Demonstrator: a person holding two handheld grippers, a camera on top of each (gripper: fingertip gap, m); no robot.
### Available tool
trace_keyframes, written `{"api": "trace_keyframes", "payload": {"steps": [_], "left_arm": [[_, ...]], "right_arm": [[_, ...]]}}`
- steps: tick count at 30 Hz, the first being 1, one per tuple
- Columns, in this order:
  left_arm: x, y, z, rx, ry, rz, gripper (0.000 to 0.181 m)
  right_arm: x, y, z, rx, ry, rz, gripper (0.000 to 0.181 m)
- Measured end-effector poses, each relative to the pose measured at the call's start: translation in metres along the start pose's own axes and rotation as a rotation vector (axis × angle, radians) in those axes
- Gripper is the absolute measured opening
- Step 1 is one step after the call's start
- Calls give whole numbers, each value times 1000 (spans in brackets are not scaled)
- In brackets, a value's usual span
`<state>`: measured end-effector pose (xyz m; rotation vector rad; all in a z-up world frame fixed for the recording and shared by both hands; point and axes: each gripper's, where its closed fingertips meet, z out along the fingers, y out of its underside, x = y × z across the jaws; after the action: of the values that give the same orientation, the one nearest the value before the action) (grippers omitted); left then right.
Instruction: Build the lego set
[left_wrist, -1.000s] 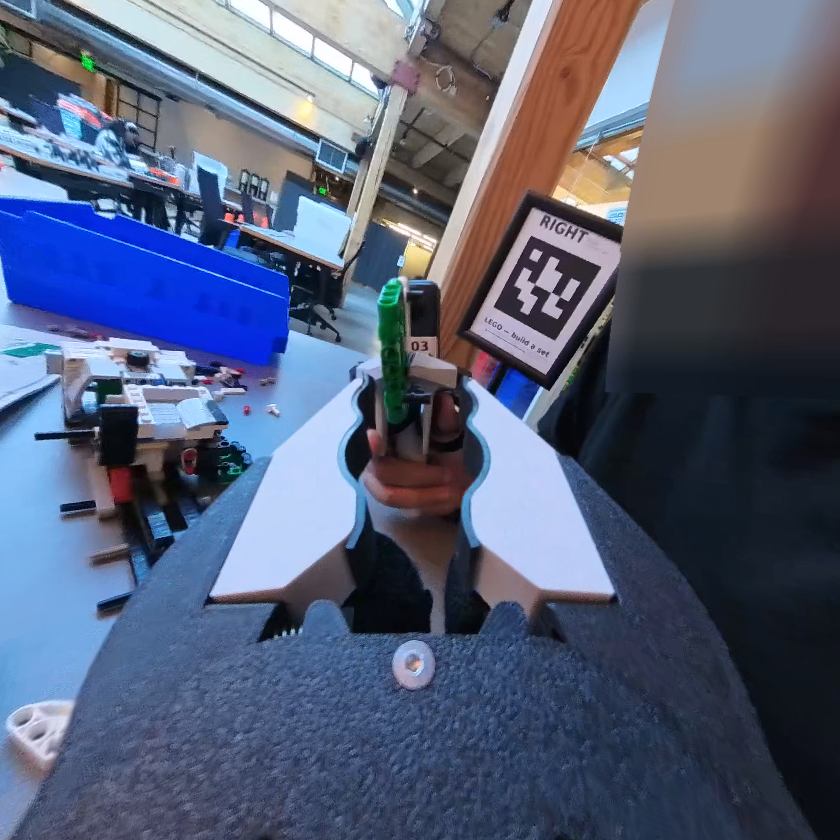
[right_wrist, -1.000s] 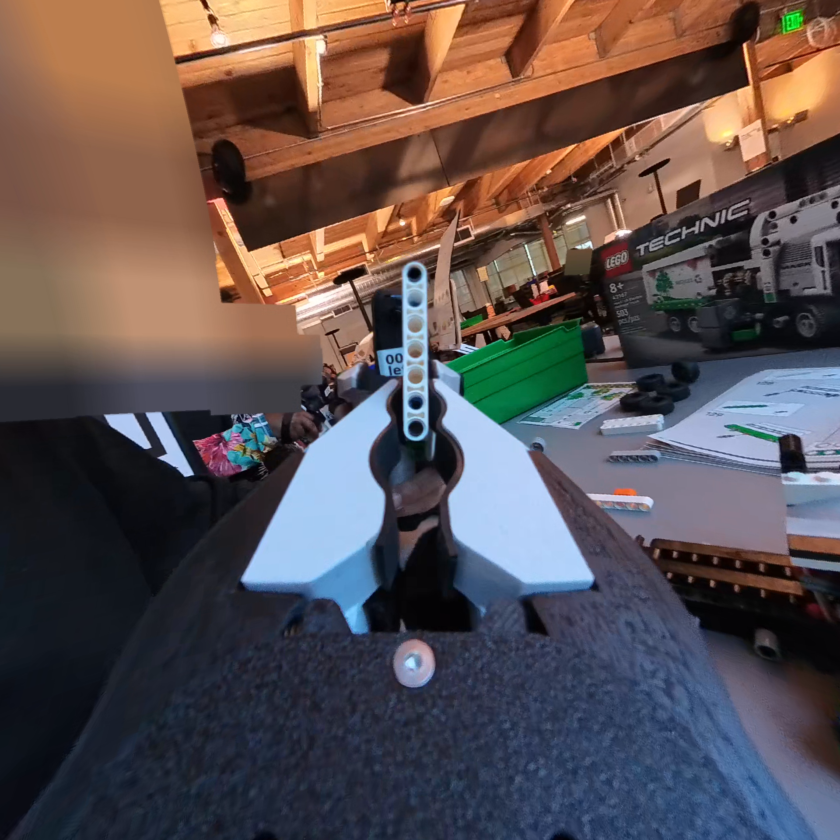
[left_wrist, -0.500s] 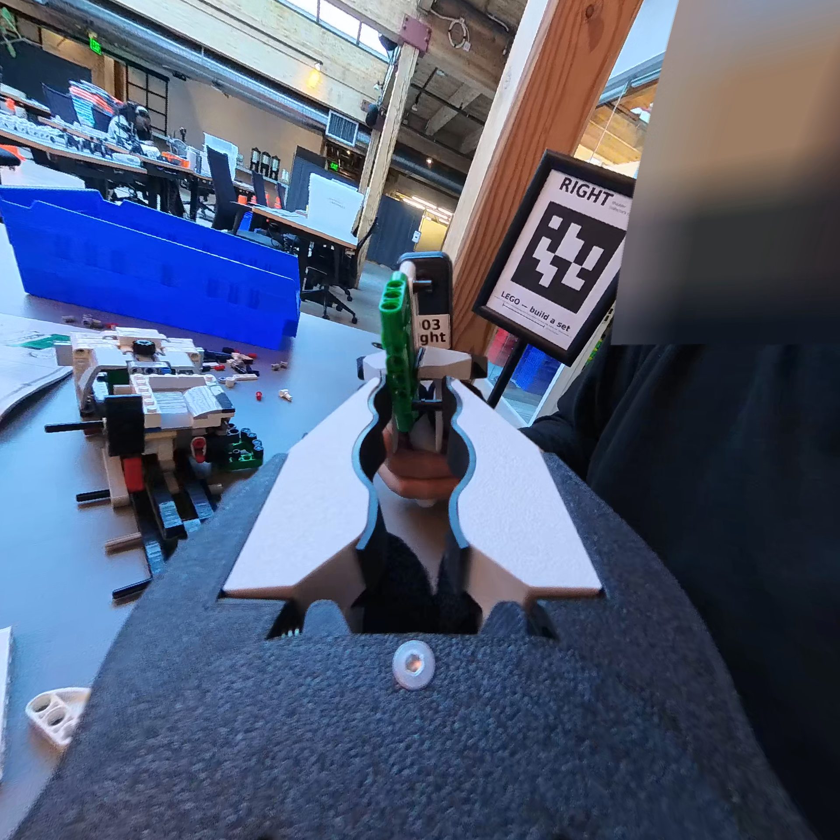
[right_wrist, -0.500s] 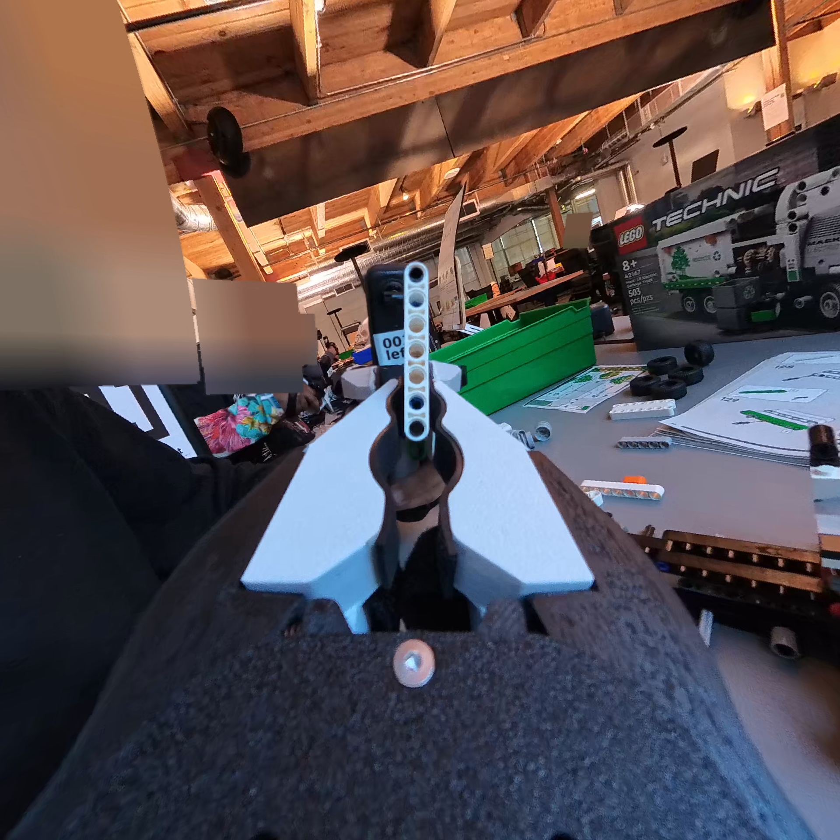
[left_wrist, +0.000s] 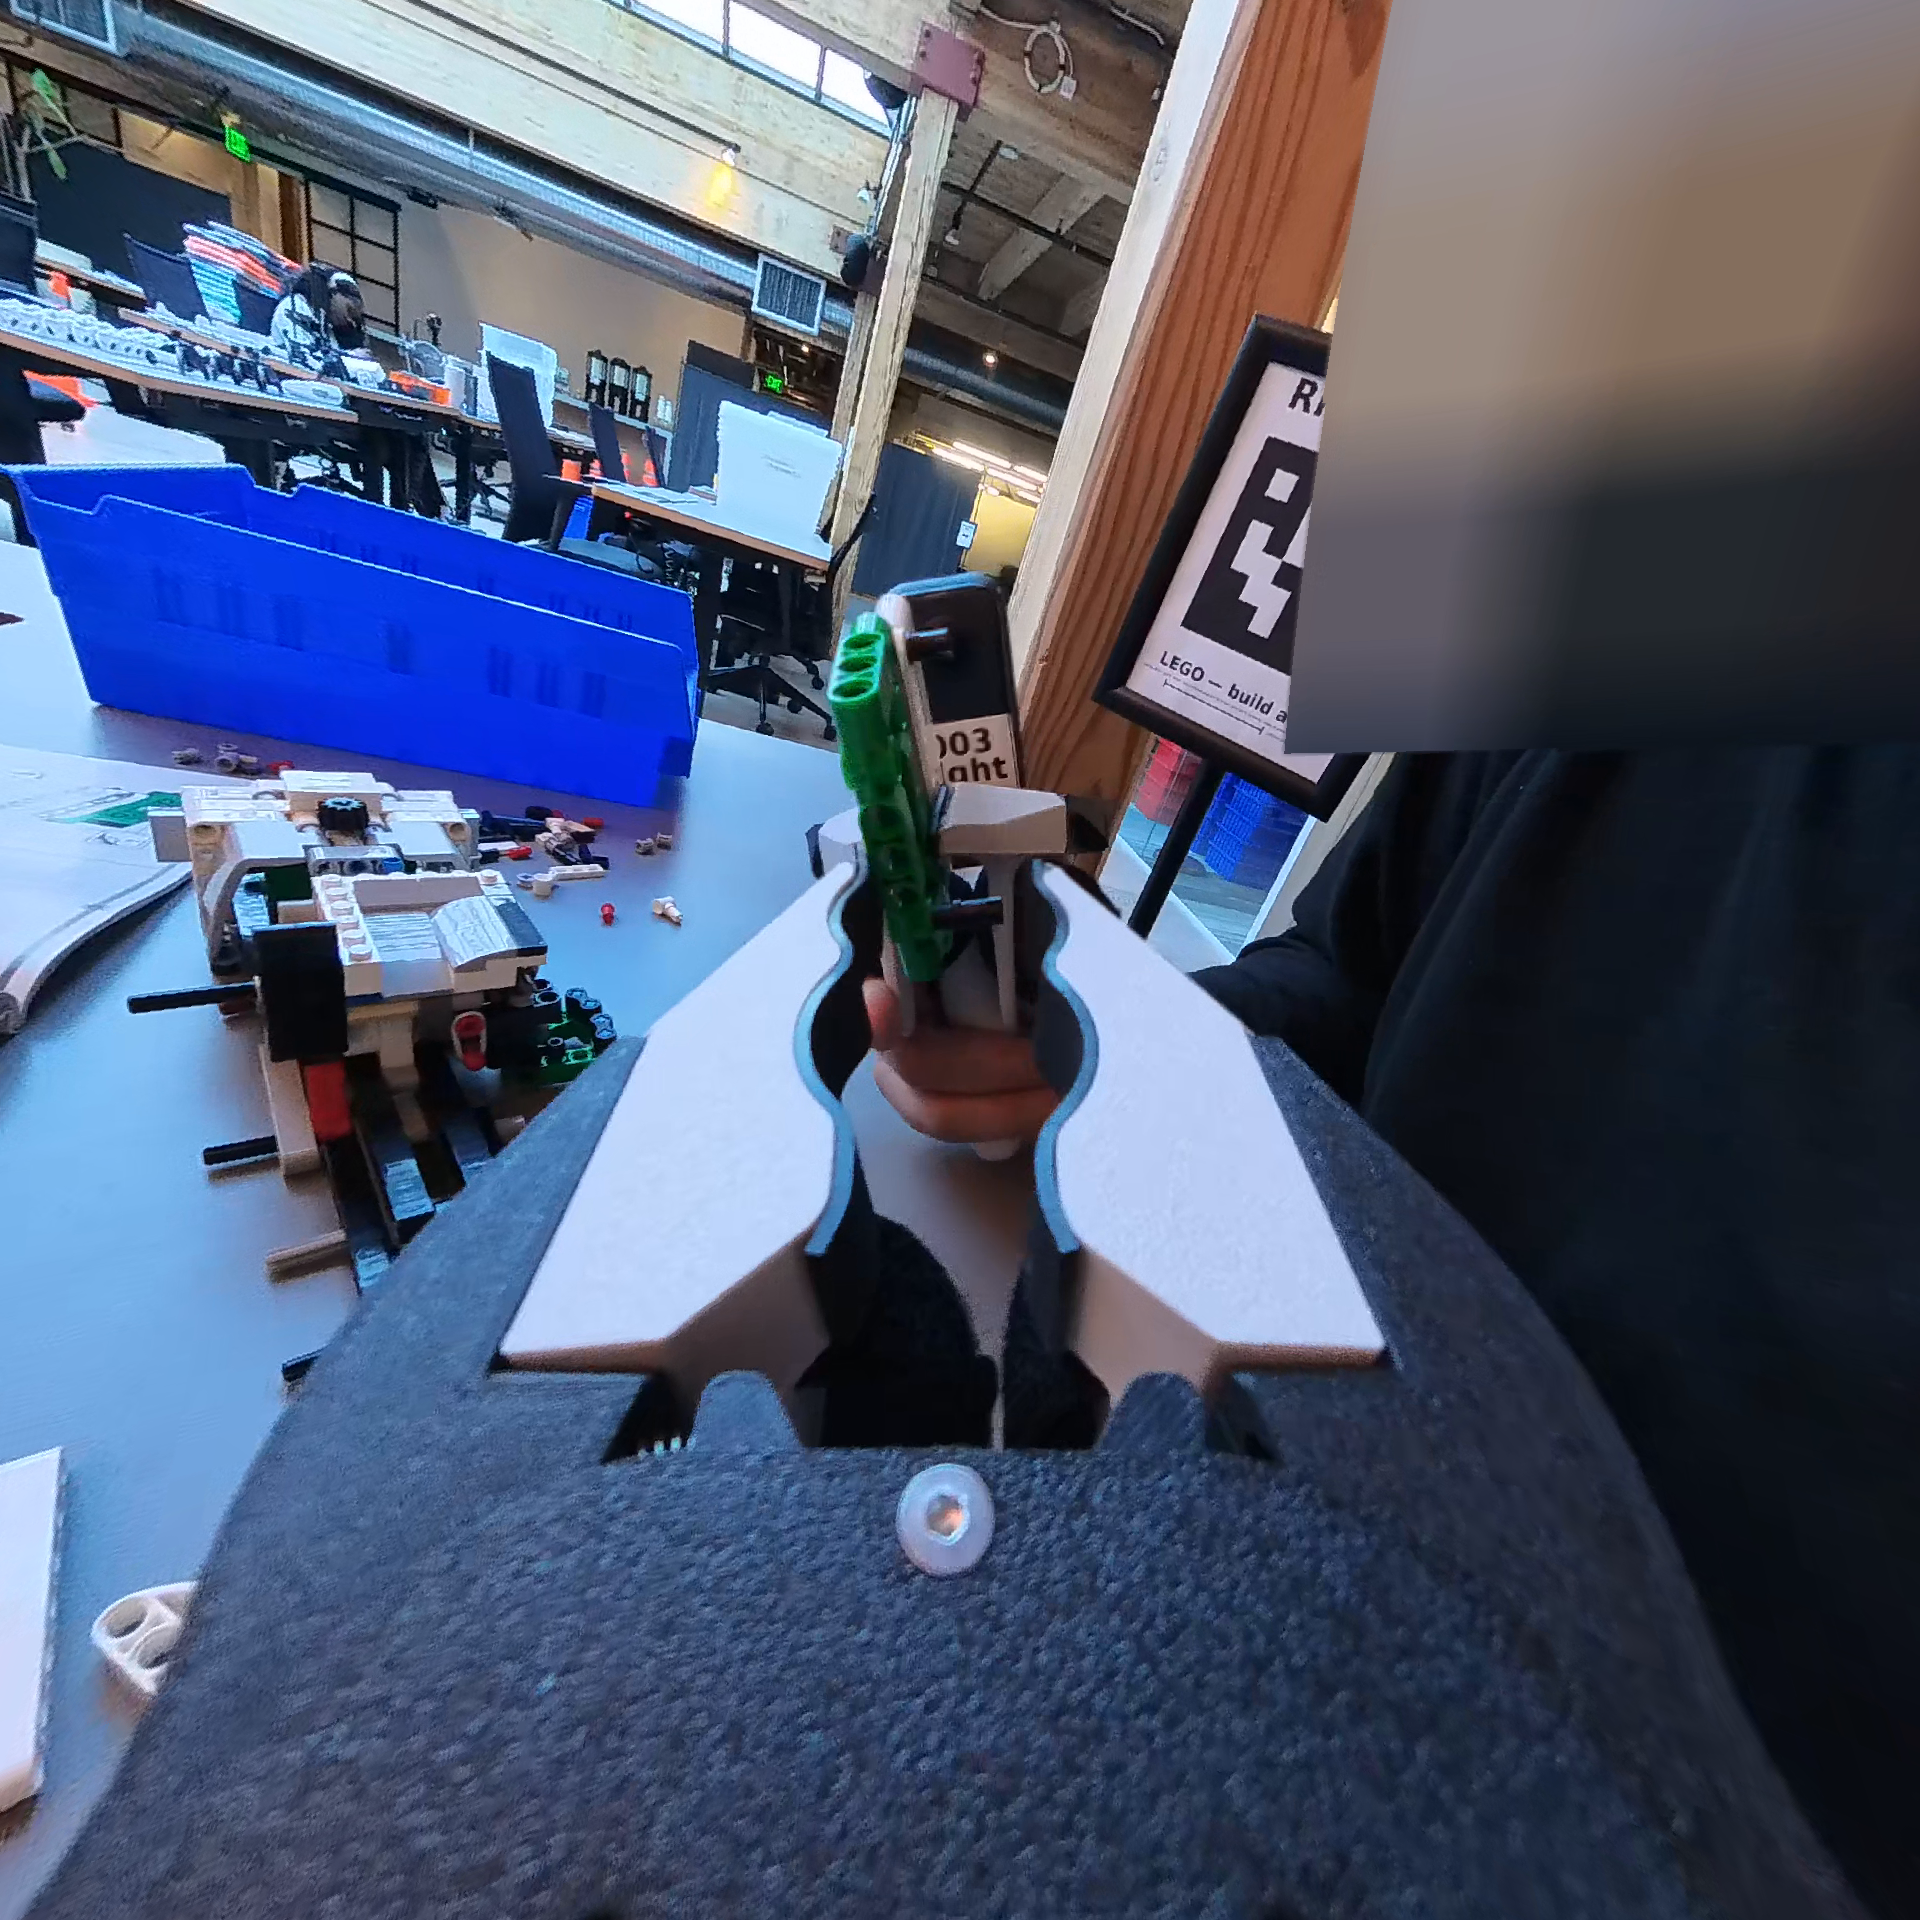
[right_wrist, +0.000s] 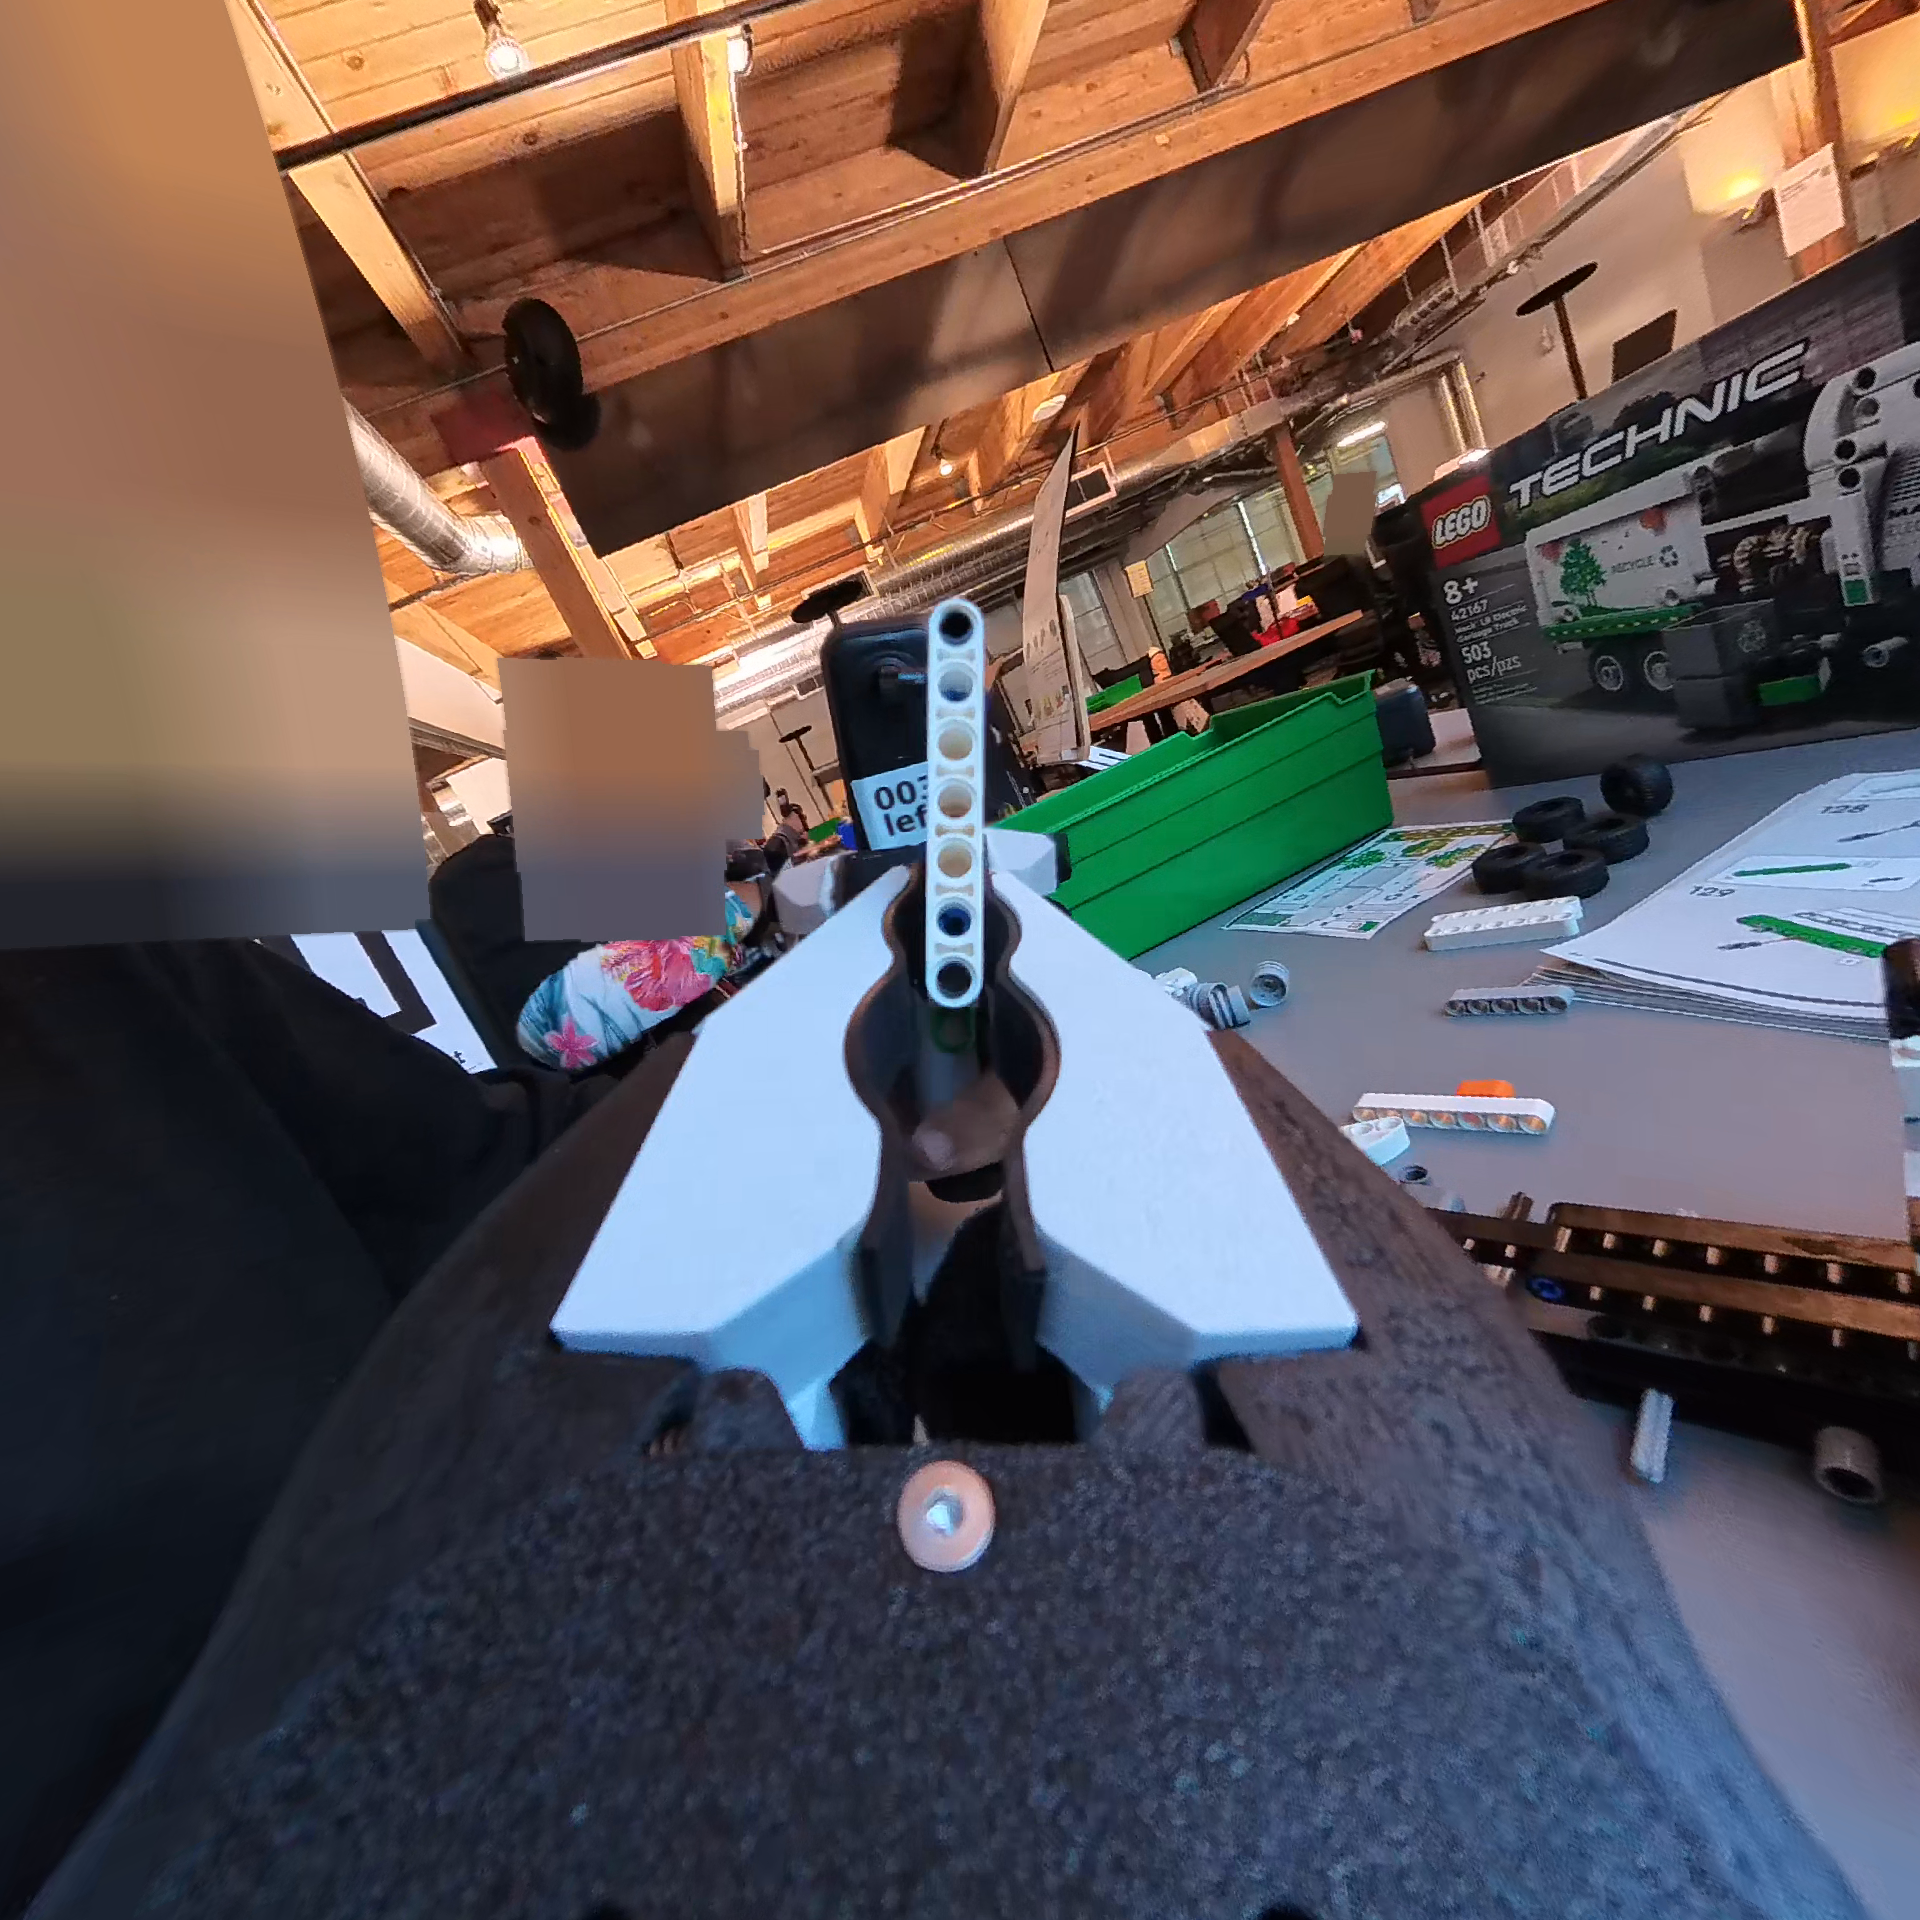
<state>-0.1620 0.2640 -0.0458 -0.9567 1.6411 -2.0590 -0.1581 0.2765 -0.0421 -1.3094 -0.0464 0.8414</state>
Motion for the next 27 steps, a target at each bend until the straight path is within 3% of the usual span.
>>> {"api": "trace_keyframes", "payload": {"steps": [16, 19, 22, 27], "left_arm": [[-8, 3, 1, -9, -24, -25, 15], [-17, -2, -4, -13, -74, -1, 34], [-24, -10, -14, -19, -103, -13, 31], [-21, 5, -8, -120, -71, -63, 7]], "right_arm": [[5, 1, 0, 4, -12, 82, 7], [8, -2, -1, 8, -41, 187, 7], [9, 13, -3, -193, -98, 390, 7], [8, 32, -21, -492, -73, 279, 7]]}}
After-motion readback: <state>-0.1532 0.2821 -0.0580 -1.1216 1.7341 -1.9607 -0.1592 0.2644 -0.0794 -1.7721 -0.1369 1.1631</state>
